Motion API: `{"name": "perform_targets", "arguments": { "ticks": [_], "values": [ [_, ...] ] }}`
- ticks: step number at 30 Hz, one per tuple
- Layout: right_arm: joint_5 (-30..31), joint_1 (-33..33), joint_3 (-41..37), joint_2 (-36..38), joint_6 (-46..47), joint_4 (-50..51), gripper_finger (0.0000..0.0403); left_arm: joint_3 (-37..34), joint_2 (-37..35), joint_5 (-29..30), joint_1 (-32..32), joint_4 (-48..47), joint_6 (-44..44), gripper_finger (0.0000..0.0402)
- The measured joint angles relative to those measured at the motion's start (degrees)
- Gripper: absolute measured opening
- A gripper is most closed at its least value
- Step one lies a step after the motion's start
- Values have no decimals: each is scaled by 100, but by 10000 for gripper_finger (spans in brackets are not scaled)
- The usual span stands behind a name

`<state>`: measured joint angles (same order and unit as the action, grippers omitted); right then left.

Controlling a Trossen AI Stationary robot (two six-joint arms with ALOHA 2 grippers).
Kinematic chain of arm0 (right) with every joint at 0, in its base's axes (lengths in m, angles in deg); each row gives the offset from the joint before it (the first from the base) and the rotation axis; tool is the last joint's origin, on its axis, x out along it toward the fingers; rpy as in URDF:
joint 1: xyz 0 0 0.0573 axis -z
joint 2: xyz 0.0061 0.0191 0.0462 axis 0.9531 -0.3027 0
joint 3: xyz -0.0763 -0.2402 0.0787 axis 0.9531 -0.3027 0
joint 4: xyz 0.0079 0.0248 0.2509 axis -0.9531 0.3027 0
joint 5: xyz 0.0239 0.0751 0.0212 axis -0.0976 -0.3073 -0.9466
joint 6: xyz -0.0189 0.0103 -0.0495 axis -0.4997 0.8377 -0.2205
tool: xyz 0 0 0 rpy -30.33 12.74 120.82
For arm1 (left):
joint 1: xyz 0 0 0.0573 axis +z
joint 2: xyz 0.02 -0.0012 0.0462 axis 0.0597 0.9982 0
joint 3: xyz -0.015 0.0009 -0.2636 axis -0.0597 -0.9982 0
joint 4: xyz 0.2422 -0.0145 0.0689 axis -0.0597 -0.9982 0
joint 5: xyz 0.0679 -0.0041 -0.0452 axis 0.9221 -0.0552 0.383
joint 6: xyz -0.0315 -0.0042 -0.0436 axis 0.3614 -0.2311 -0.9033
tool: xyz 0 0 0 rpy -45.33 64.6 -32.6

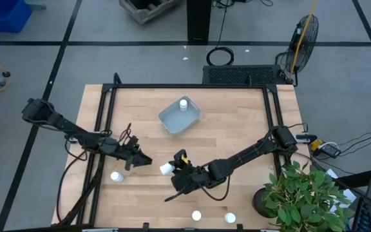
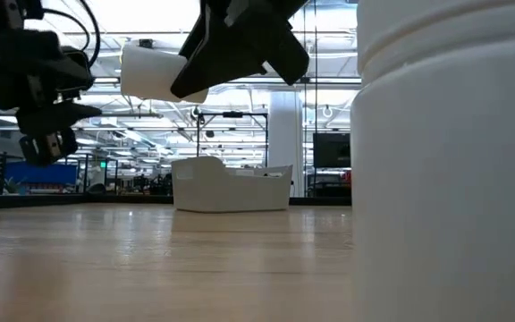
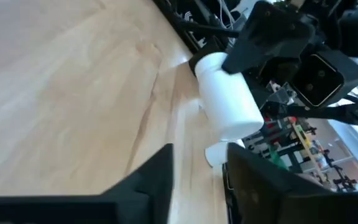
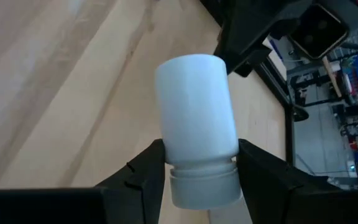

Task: Pick and place pill bottles into a basket
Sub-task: Put the white medicine bottle into the gray bin

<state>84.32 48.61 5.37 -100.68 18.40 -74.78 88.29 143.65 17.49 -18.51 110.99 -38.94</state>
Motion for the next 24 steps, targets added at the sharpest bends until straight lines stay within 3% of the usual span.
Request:
{"name": "perform_targets", "arguments": {
  "ticks": [6,11,18,24],
  "values": [
    [-316,46,0,-2,-22,-113,162,951,1054,-248,2,19,220,255],
    [-323,20,-2,0,-33,-65,159,1624,1825,-697,95,-85,372,293],
    [-302,-57,-2,0,-43,-44,160,2179,2778,-1202,130,-103,85,304],
    [-301,-89,-2,-1,45,427,164,2378,3167,-1441,135,-101,83,266]
  ]
}}
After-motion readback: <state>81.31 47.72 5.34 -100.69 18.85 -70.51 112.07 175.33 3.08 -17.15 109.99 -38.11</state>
